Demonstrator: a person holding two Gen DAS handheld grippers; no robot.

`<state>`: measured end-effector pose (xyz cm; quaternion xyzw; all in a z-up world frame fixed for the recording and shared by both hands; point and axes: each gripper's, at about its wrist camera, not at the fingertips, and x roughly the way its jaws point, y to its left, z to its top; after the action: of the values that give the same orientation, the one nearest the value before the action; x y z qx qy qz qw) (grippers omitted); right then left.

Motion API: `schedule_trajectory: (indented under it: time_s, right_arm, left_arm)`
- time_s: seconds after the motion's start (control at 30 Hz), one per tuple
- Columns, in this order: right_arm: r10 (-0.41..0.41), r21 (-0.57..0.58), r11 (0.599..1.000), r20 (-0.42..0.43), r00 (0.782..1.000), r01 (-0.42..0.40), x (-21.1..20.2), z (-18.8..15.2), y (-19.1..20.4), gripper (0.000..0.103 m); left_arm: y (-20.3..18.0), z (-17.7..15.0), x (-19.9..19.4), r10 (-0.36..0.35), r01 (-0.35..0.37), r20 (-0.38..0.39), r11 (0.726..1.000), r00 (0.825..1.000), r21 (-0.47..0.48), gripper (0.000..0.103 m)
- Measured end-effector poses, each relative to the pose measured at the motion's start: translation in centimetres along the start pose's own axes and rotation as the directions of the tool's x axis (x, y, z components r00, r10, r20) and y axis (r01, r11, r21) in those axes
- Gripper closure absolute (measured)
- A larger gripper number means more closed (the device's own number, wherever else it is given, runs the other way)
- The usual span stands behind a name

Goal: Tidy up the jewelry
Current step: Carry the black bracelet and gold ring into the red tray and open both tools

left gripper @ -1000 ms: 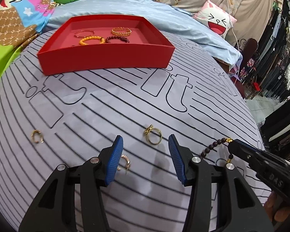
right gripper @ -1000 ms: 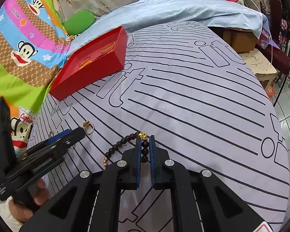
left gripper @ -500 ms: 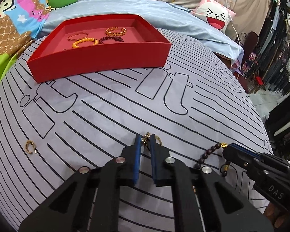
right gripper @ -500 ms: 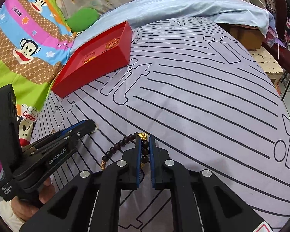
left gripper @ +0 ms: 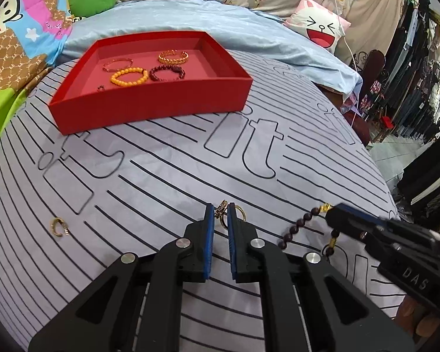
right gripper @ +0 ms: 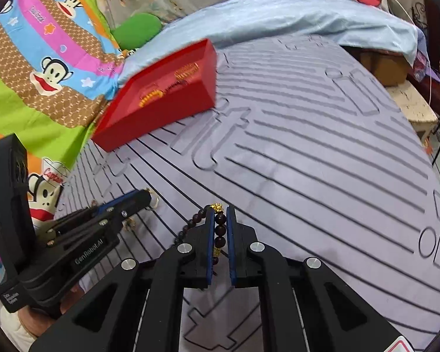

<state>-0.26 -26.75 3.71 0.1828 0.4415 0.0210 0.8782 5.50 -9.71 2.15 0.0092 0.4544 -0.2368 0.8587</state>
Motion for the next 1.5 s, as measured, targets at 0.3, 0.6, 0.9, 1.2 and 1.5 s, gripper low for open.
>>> schedule_trajectory:
  time_s: [0.3,0.6,0.9,1.2,1.5]
  right_arm:
    - [0.029,-0.082,0.996,0.091,0.995,-0.022,-2.0,4.7,3.3,0.095]
    - [0.056,-0.146,0.989,0.149,0.987,-0.034,-0.5,11.0,7.1,0.095]
    - [0.098,-0.125,0.989,0.137,0.986,-0.081,5.2,18.0,9.9,0.095]
    - [0.134,-0.027,0.991,0.079,0.988,-0.132,12.5,22.5,9.4,0.095]
    - [0.010,-0.013,1.000,0.031,0.999,-0.010,17.7,22.6,7.1,0.095]
  left_arm:
    - [2.7,2.1,-2.4,0.018,-0.017,0.031,0.999,0.999,-0.039,0.094]
    - [7.3,7.3,-3.7,0.053,-0.047,0.097,0.997,0.994,-0.065,0.094]
    - [10.7,14.7,-2.0,0.099,-0.094,0.161,0.995,0.982,-0.037,0.094]
    - [13.0,19.0,3.2,0.096,-0.090,0.136,0.995,0.986,-0.054,0.094]
    - [14.3,19.2,7.8,0.105,-0.100,0.073,0.992,0.992,-0.078,0.094]
